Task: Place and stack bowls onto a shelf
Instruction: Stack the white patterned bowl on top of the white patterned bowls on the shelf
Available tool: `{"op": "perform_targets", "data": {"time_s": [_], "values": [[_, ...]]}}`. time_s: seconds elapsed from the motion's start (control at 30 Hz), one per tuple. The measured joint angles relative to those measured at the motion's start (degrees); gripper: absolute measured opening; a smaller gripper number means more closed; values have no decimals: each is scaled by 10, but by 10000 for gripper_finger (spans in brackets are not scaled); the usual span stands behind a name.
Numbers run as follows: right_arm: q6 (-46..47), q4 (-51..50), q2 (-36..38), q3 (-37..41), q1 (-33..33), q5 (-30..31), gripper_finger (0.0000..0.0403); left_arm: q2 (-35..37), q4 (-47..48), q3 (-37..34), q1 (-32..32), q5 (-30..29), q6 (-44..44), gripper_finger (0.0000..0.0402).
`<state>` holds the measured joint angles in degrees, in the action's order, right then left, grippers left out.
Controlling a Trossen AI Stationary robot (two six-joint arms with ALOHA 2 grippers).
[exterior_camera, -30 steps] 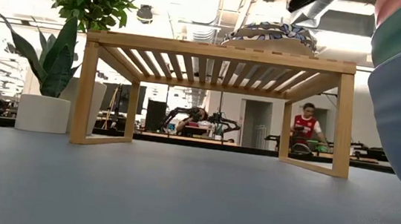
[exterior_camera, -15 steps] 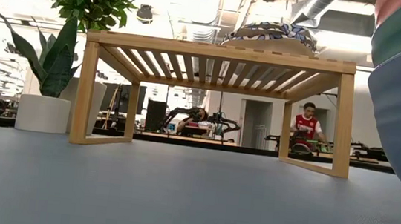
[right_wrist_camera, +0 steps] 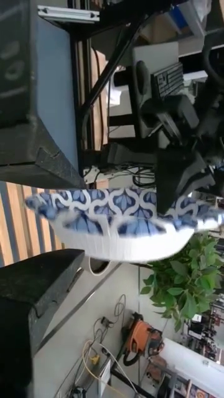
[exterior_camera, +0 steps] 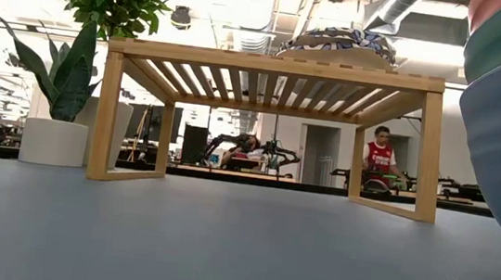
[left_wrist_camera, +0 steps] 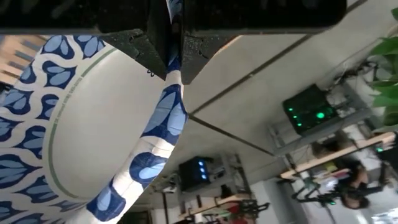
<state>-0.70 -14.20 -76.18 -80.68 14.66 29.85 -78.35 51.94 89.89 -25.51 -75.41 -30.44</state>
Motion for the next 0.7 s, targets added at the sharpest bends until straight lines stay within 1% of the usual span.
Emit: {"op": "perform_targets", "data": {"time_s": [0.27, 0.47, 0.57, 0.7], "values": [[-27, 16, 0, 0, 0, 1, 191, 0, -11, 0, 30, -5, -7, 0], [-53, 42, -34, 0, -12, 6, 191, -4, -58, 0, 36, -3, 16, 0], [-85, 54, -49, 0, -15, 47, 191, -5, -72, -1, 36, 8, 31, 0], [-115, 72, -68, 0, -7, 92, 191, -6, -72, -1, 36, 2, 30, 0]]}}
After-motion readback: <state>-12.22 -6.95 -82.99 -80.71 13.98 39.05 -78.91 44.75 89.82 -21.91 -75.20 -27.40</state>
